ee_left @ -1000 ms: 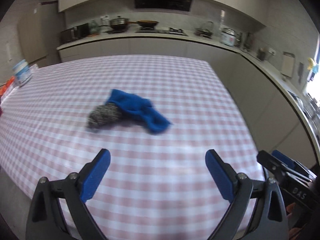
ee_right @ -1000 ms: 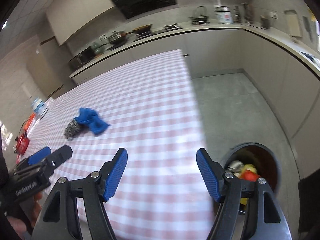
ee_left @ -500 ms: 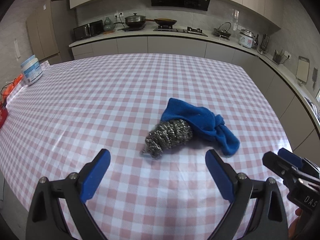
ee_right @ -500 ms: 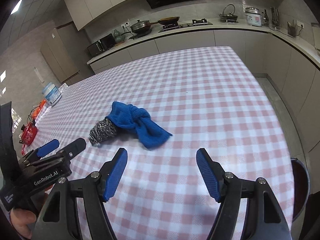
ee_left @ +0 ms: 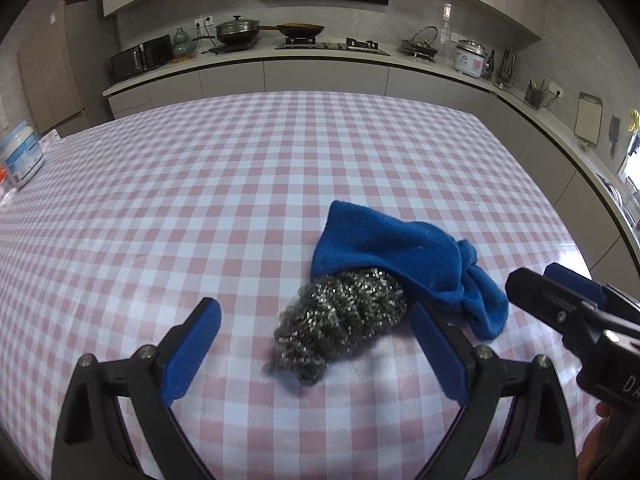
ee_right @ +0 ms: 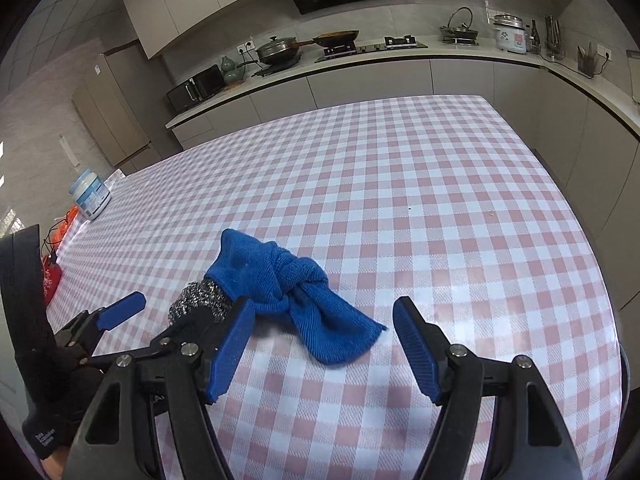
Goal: Collect trash
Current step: 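Grasp the steel scrubber with the left tool while the right tool grasps the blue towel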
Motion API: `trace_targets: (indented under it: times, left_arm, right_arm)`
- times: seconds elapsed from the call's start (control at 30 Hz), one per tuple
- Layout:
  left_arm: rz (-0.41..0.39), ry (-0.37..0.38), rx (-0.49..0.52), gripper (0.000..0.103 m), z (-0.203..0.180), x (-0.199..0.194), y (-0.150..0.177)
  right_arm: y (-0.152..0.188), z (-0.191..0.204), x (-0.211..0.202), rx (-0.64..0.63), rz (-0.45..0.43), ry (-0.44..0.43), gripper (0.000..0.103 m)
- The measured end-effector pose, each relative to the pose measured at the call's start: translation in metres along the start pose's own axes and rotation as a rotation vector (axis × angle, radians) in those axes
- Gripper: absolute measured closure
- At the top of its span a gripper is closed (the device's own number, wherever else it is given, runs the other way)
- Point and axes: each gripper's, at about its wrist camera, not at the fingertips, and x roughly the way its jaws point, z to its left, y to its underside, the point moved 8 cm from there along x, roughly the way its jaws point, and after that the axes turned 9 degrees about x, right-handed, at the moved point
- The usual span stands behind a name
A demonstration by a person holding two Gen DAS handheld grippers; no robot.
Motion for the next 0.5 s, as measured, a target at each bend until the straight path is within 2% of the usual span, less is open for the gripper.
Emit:
trace_targets:
  times: [0.17, 0.23, 0.4, 0.47, 0.5]
  left_arm:
    - [0.01, 0.011, 0.005, 0.008, 0.005, 0.014, 0.001]
    - [0.009, 0.003, -0.004, 0.018, 0.012, 0.015, 0.002]
    - [0.025, -0.001, -0.041, 0.021, 0.031, 0.012, 0.011]
    - [0.026, 0.004, -0.051, 0.027, 0.036, 0.011, 0.014]
    - [0.028, 0.01, -0.054, 0.034, 0.036, 0.011, 0.015]
  right_arm:
    - [-0.005, 0.005, 0.013, 0.0, 0.006, 0.001, 0.029]
    - [-0.007, 0.01, 0.021, -0.004, 0.013, -0.003, 0.029]
    - [-0.009, 0.028, 0.04, -0.03, 0.04, -0.028, 0.029]
    - [-0.008, 0.035, 0.05, -0.046, 0.055, -0.032, 0.029]
    - [-0.006, 0.038, 0.055, -0.051, 0.065, -0.034, 0.029]
